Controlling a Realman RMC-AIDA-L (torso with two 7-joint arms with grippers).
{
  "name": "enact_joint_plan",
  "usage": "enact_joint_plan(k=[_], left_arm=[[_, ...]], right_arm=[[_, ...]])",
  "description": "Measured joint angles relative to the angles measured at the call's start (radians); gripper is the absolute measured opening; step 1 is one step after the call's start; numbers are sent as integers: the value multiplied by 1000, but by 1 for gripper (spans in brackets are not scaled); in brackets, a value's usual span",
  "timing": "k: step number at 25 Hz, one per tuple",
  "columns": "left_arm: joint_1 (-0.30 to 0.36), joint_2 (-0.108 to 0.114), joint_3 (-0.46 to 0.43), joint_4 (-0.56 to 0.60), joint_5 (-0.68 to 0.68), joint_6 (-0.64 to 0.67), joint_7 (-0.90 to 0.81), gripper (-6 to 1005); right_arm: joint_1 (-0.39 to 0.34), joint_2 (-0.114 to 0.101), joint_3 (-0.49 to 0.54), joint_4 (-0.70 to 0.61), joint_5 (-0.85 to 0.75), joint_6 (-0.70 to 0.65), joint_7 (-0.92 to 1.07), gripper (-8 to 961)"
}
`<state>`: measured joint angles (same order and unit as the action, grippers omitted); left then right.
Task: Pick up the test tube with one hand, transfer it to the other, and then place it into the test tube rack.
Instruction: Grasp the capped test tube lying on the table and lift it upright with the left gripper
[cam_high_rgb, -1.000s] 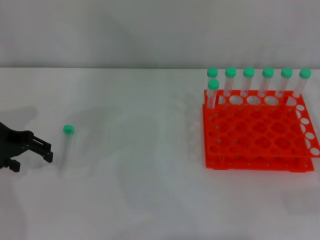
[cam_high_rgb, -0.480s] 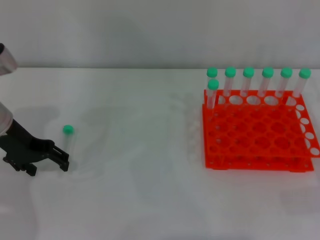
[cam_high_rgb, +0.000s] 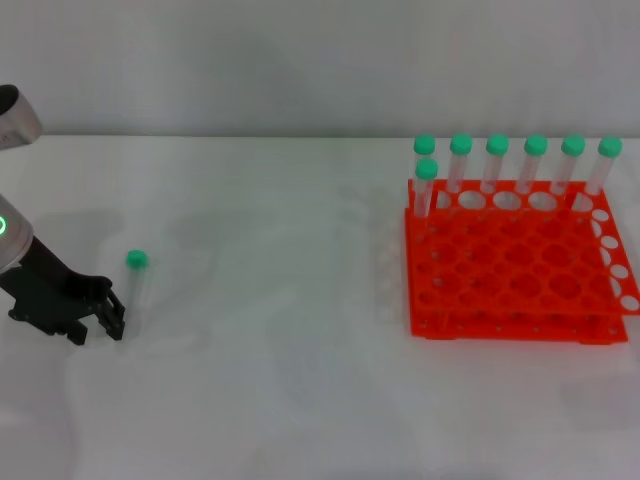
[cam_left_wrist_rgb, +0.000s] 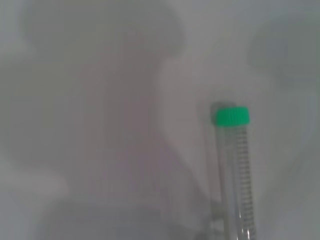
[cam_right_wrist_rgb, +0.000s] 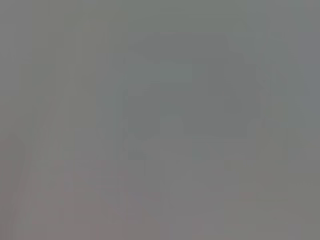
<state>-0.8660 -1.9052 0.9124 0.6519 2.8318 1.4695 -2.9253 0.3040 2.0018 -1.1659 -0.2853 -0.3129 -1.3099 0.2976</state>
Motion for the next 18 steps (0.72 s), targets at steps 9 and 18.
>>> enact_joint_plan(k=[9, 18], left_arm=[[-2, -6, 2, -6, 0, -49, -5, 440], [-10, -30, 26, -9, 0, -70, -4, 429]], right_arm=[[-2, 0, -12, 0, -1, -5, 9, 875], [1, 0, -12, 0, -2, -5, 9, 875]])
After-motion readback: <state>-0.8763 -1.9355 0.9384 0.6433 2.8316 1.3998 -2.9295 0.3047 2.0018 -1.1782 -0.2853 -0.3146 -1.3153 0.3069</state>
